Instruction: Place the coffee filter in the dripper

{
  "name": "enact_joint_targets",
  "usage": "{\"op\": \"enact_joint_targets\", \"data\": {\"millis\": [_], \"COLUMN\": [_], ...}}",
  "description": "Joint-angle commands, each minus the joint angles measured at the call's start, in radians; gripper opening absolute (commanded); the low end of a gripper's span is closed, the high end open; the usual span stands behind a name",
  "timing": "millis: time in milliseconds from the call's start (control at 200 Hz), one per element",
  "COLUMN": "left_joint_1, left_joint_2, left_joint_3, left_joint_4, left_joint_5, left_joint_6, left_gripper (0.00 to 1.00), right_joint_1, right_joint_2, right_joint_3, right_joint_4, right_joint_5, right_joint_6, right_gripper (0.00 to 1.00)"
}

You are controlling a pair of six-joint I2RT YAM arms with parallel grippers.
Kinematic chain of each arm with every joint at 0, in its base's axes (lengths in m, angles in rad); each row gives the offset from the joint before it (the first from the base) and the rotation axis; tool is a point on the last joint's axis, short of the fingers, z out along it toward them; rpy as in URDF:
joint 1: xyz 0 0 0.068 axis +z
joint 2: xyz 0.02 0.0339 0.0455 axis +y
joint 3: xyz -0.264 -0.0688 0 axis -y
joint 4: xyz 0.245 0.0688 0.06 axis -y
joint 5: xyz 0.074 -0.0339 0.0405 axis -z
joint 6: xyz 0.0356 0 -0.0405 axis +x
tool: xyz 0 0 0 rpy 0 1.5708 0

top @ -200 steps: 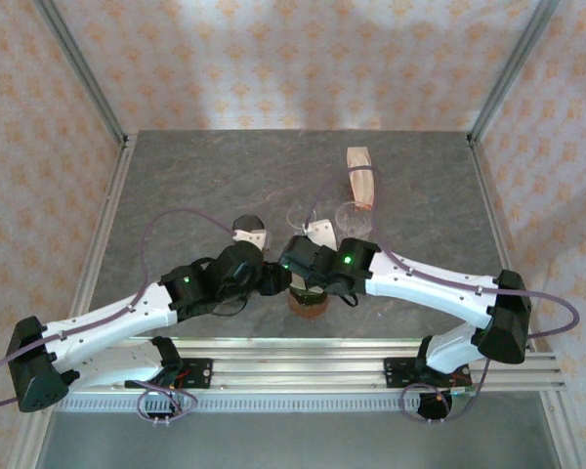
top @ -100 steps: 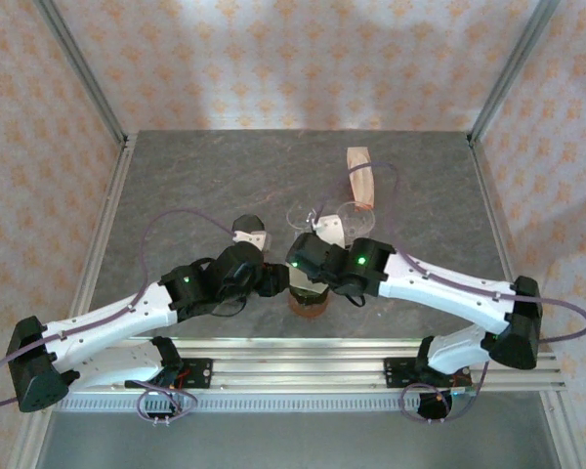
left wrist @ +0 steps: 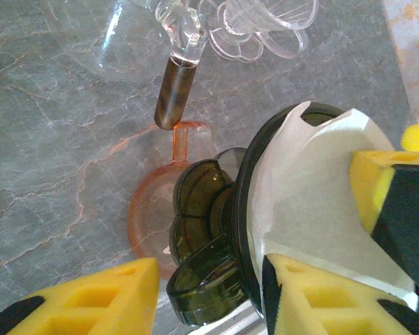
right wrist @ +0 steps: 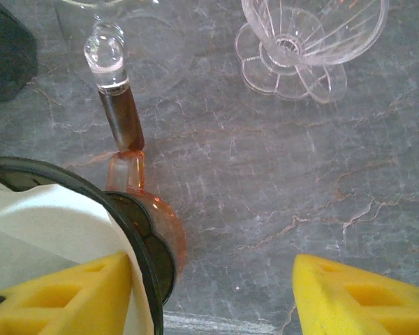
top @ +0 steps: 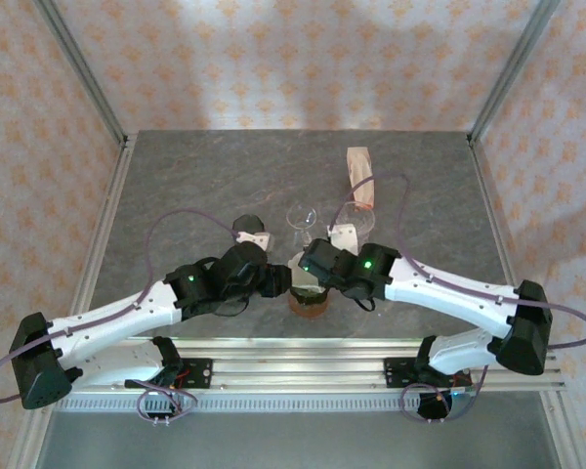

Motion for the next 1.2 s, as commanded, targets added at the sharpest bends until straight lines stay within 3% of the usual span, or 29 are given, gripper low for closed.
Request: {"op": "enact_joint_targets", "data": {"millis": [0,80,100,135,495,921,1196], "left_joint_1": [-0.006,-0.005,-0.006,-0.006,-0.006,-0.005,-0.005], "left_joint_2": [-0.003,-0.011,-0.014,-0.017,-0.016,-0.006,-0.006], "left_joint_3": [0.0,-0.001,0.001,0.001,-0.006,-0.007,-0.005], "left_joint_4": [-0.008,-0.01,-0.01,-0.011,-0.003,0.007,0.005], "left_joint_5": [-0.008,-0.012,-0.013,-0.014,-0.017,-0.014,-0.012], "left_joint_6": [0.011,0.011,0.011,0.009,0.008,0.005,0.003], "left_gripper": [0.44,0.45,0.47,0.48,0.51,0.52,0.52], "right_joint_1": [-0.009,-0.005,-0.004,-0.004,-0.002,0.01,-0.06], "right_joint_2": [-0.031,-0.048,-0.054,-0.057,0.037,0.004,0.016], "right_joint_3": [-0.011,-0.006,-0.004,0.001,0.051,0.03,0.088], "right_joint_4": [0.01,0.037,0.043,0.048,0.029,0.012,0.013], "right_joint_5": [-0.009,-0.016,-0.02,-0.026,-0.099,-0.142,-0.162], "right_joint_6": [0.017,-0.011,-0.017,-0.026,-0.035,-0.032,-0.046], "right_gripper": [0.62,0.65,0.77,0.79,0.81,0.81,0.83]}}
